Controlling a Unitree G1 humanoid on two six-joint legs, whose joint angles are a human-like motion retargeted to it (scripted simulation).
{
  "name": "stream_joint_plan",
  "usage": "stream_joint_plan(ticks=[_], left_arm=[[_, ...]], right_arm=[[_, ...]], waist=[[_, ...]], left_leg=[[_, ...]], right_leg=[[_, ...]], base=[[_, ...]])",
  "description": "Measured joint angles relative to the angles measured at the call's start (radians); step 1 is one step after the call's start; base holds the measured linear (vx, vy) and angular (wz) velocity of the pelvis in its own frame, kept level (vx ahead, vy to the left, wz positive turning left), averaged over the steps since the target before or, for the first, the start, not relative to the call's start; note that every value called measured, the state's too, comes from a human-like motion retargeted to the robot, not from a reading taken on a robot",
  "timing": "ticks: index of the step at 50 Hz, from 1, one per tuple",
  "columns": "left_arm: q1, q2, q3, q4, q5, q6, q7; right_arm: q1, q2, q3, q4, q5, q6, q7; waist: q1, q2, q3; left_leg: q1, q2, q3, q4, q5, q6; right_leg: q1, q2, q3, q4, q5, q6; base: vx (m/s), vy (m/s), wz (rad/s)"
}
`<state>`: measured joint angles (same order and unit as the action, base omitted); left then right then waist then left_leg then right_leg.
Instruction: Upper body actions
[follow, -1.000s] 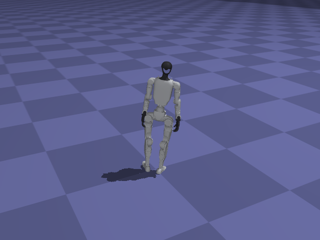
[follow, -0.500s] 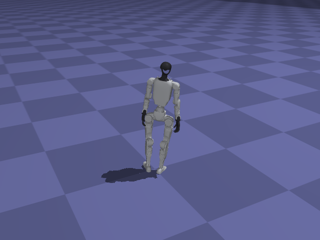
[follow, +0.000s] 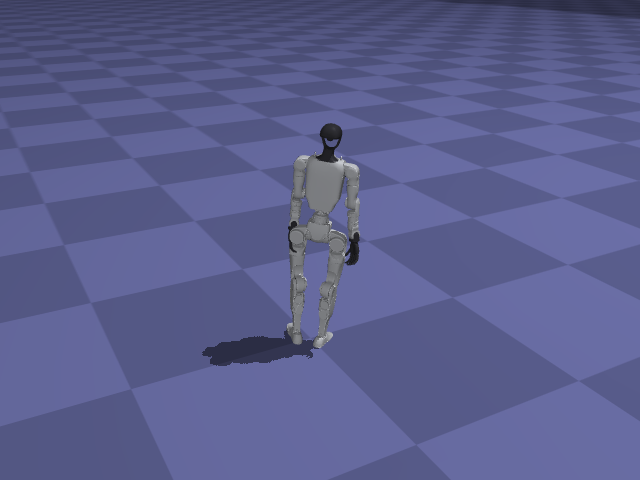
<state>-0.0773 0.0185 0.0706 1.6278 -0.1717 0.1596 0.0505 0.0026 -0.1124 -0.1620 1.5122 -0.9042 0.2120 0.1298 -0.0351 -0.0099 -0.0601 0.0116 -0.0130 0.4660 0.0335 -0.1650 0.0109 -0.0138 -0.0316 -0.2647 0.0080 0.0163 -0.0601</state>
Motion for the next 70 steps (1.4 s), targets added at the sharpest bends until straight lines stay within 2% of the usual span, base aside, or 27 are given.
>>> stream_joint_plan(ticks=[5,17,44,58,70], left_arm=[[0.004,0.007,0.003,0.012,-0.004,0.004,-0.001],[0.005,0.023,0.015,0.068,0.045,0.085,-0.105],[-0.015,-0.002,-0.019,0.036,0.043,0.067,-0.088],[0.0,-0.004,-0.014,0.046,0.055,0.066,-0.096],[-0.01,-0.005,-0.015,0.039,0.047,0.063,-0.089]], right_arm=[[0.011,-0.004,-0.001,0.007,-0.006,0.008,-0.013],[-0.003,-0.007,-0.014,-0.003,0.015,0.002,0.002],[-0.011,0.006,-0.006,-0.027,0.012,-0.015,0.018],[-0.002,0.002,-0.016,-0.017,0.051,-0.009,0.024],[-0.006,0.007,-0.013,-0.027,0.04,-0.018,0.032]], waist=[[-0.009,0.005,0.0],[-0.017,0.01,-0.012],[-0.015,0.02,-0.013],[0.017,0.019,-0.007],[-0.008,0.012,-0.011]], left_leg=[[0.003,0.0,0.003,-0.003,0.001,0.001],[0.003,0.003,0.026,-0.009,0.003,-0.001],[-0.013,-0.005,0.025,-0.018,0.015,0.003],[0.006,0.001,0.074,-0.024,0.008,-0.001],[0.006,-0.004,0.054,-0.024,0.008,0.002]], right_leg=[[-0.001,0.002,0.001,0.001,0.0,0.0],[-0.015,0.006,0.019,0.002,0.008,-0.002],[-0.039,0.0,0.025,0.005,0.017,-0.001],[-0.036,0.01,0.071,0.006,0.018,0.001],[-0.038,0.009,0.051,0.006,0.02,-0.003]], base=[[0.0,0.0,0.0],[0.0,0.0,0.0],[0.0,0.0,0.0],[0.0,0.01,-0.13],[0.0,0.0,0.04]])
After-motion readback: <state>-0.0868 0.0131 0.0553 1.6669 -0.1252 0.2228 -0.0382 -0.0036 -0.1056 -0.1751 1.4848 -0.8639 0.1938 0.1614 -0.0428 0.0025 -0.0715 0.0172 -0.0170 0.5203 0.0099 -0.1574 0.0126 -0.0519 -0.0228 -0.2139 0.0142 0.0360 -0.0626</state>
